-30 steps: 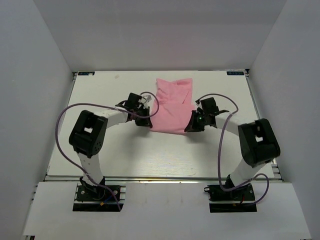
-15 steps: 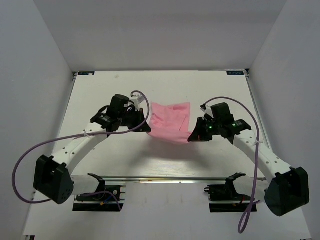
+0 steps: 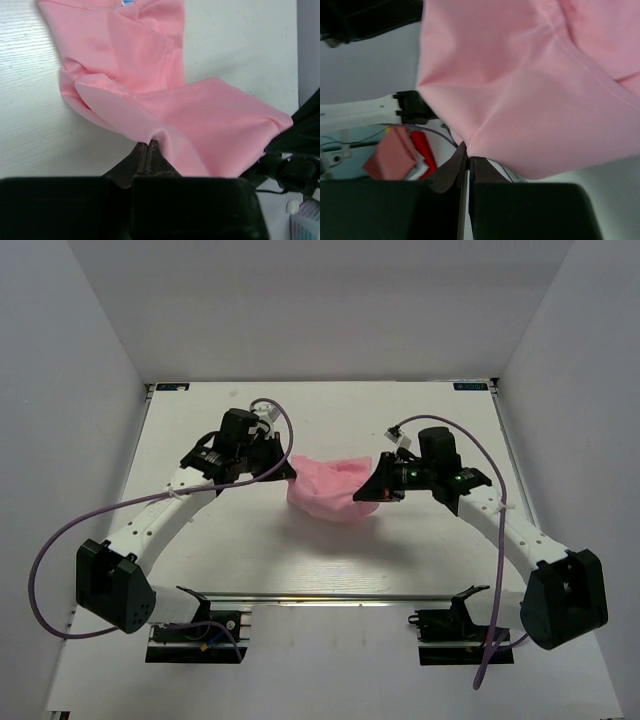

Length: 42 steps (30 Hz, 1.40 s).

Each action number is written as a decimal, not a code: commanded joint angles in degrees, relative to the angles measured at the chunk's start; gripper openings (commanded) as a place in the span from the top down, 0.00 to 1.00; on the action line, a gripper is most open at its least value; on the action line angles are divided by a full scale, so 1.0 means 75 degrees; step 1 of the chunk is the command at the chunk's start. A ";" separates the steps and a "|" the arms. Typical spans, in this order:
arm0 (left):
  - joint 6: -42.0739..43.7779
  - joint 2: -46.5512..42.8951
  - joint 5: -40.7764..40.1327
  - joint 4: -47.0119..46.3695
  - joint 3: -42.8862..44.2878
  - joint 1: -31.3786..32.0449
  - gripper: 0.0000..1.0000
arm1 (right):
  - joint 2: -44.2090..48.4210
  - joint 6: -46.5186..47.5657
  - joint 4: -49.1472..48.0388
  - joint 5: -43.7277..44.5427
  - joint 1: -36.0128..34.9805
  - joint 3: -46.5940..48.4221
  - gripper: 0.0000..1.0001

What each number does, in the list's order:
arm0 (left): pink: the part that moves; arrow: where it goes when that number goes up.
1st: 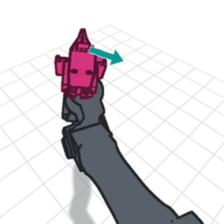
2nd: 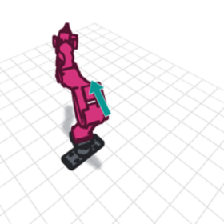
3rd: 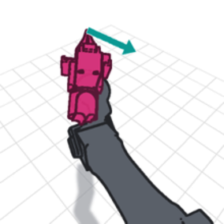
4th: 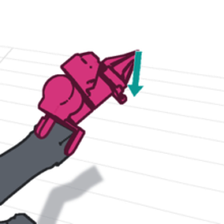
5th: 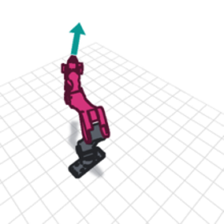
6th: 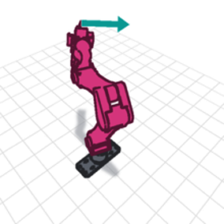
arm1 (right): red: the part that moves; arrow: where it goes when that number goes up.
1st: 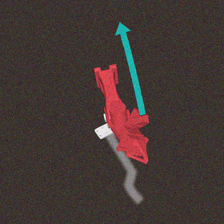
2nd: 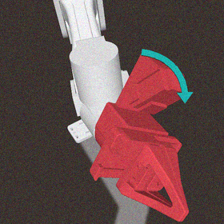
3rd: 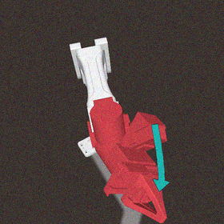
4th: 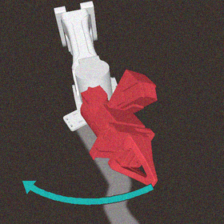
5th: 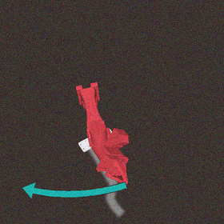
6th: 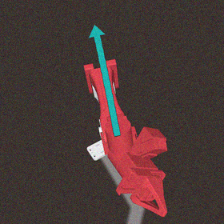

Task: Fold and stack the t-shirts
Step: Fold the long partially folded tshirt into a neat square

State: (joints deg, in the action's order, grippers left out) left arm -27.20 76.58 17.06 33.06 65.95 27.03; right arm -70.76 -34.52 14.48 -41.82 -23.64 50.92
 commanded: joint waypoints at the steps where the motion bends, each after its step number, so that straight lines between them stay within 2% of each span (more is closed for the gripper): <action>1: -0.0182 0.0126 -0.0668 0.0150 0.0487 -0.0018 1.00 | -0.0221 -0.0938 -0.2578 -0.1522 0.0035 -0.0343 1.00; 4: -0.0322 0.0150 -0.0950 0.0303 0.0453 -0.0018 1.00 | -0.0233 -0.1081 -0.3113 -0.1958 0.0023 -0.0601 1.00; 9: -0.0696 -0.0202 -0.1746 0.0234 0.0206 -0.0018 1.00 | -0.0396 -0.0530 -0.2132 -0.1291 0.0128 -0.0671 1.00; 13: -0.0872 -0.0215 -0.2589 0.0432 0.0277 -0.0018 1.00 | -0.0747 -0.0728 -0.2211 -0.1138 0.0421 -0.0870 1.00; 19: -0.0944 0.0195 -0.3200 0.0432 0.0546 -0.0088 1.00 | -0.0983 -0.0799 -0.2388 -0.0752 0.0749 -0.0719 1.00; 23: -0.0861 0.0792 -0.3387 -0.0036 0.1026 -0.0088 1.00 | -0.1357 -0.0893 -0.2574 -0.0611 0.1019 -0.0461 1.00; 34: -0.0475 0.2737 -0.3657 -0.0341 0.2770 -0.0322 1.00 | -0.2928 -0.1795 -0.4297 -0.1244 0.1534 0.0008 1.00; 42: -0.0019 0.4402 -0.3002 -0.1114 0.4037 -0.0545 1.00 | -0.3700 -0.1994 -0.4720 -0.0998 0.1874 0.0336 1.00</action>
State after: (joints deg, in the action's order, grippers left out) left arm -29.98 108.79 -4.95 29.23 92.36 24.69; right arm -97.30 -48.95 -18.11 -49.28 -10.94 50.94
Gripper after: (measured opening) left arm 0.009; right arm 0.023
